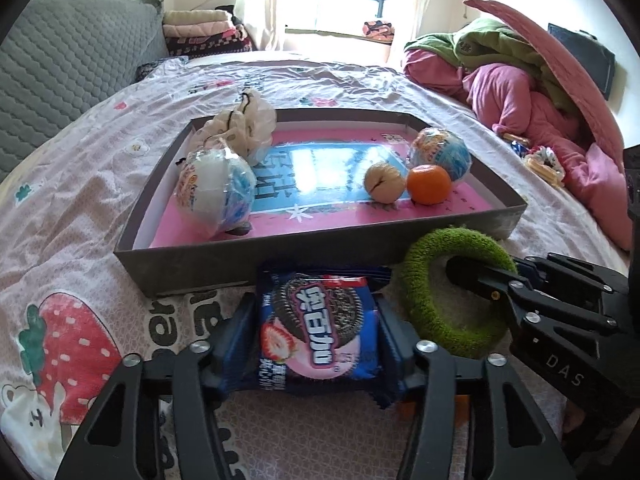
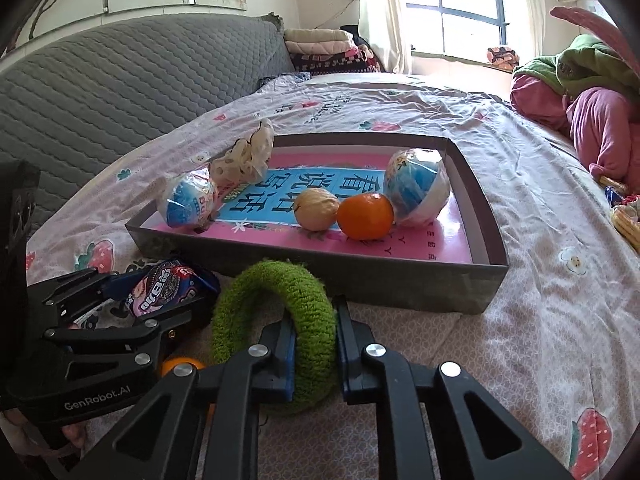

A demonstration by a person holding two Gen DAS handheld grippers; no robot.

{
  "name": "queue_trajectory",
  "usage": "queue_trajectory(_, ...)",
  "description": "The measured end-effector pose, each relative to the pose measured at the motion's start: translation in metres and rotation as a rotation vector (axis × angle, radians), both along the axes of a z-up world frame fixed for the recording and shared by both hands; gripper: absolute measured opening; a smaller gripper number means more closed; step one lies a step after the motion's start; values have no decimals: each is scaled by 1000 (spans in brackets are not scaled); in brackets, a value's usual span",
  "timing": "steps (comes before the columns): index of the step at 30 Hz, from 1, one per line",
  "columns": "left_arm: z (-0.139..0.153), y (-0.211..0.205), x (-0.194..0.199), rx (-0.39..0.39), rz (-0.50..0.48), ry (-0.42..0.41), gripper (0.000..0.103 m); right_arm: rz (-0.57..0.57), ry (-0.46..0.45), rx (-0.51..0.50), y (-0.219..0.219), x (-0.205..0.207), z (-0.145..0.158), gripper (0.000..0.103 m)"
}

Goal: Organize objects
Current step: 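Grasp the blue snack packet with the left gripper while the right grasps the green fuzzy ring, then lift and carry the snack packet and green ring toward the pink tray with both grippers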

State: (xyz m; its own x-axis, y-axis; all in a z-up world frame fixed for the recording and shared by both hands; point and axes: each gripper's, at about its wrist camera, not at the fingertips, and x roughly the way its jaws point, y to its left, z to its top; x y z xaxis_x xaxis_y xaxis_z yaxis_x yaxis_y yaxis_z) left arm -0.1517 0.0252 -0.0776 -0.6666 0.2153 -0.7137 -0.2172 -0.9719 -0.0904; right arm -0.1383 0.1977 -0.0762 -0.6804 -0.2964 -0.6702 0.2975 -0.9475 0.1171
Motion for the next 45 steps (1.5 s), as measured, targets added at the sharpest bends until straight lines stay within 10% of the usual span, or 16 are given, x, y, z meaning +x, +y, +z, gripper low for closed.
queue_trajectory(45,37,-4,3,50,11,109,53,-91,195,-56,24,16,37,16)
